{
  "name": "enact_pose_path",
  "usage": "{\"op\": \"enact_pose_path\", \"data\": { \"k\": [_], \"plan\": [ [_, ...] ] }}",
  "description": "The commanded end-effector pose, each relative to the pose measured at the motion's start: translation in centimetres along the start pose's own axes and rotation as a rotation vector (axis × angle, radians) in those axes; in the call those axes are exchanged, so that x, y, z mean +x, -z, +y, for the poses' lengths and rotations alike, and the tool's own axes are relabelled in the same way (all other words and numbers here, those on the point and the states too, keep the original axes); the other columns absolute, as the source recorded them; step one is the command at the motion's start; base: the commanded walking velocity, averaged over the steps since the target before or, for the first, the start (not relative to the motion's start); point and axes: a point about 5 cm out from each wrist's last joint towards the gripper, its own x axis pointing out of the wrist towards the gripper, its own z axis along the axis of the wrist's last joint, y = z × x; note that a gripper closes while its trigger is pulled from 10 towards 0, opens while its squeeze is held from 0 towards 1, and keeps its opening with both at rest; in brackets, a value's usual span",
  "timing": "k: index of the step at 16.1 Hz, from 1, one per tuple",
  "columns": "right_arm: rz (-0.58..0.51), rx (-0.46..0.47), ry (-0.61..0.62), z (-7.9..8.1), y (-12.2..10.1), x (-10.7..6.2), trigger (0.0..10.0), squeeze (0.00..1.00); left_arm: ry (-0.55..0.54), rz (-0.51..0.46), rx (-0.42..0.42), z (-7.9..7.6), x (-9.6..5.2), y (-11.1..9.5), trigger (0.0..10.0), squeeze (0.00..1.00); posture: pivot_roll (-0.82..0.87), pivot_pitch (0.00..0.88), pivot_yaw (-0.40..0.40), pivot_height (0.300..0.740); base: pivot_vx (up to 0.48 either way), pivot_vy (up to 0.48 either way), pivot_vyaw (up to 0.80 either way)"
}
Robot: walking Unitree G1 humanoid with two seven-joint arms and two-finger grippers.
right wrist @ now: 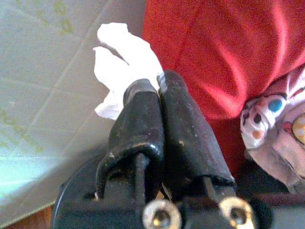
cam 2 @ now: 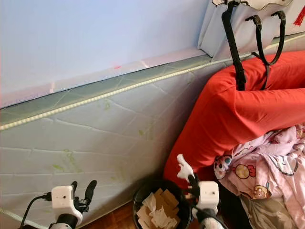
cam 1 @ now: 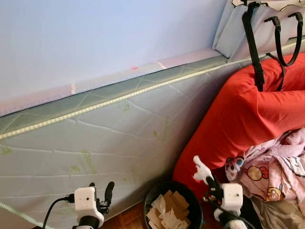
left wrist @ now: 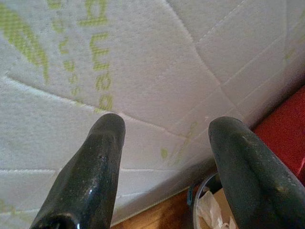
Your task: Clean up the room
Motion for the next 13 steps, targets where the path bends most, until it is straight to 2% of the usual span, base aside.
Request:
{"op": "enact_pose_path", "data": {
  "k": [1, 5, 8, 13],
  "plan": [
    [-0.037, -0.012, 0.011, -0.1, -1.0, 0.0, 10.0, 0.0, 0.01, 0.004, 0.003, -0.3, 0.0, -0.2, 10.0, 0.0, -0.02, 0.02, -0.059, 0.73, 0.0, 0.0, 0.0],
    [-0.043, -0.015, 0.062, -0.6, -1.2, -0.5, 10.0, 0.0, 0.003, -0.001, 0.016, 0.0, 0.6, -0.7, 10.0, 0.0, -0.02, 0.049, -0.059, 0.73, 0.0, 0.0, 0.0],
    [0.001, -0.018, 0.054, -0.1, -1.0, -0.3, 10.0, 0.0, 0.001, -0.017, 0.024, 0.2, 1.3, -1.4, 10.0, 0.0, -0.02, 0.051, -0.06, 0.73, 0.0, 0.0, 0.0],
    [0.059, -0.029, 0.031, 0.5, -0.3, -0.1, 10.0, 0.0, -0.005, -0.012, 0.029, 0.4, 1.2, -1.4, 10.0, 0.0, -0.02, 0.058, -0.061, 0.68, 0.0, 0.0, 0.0]
  ]
}}
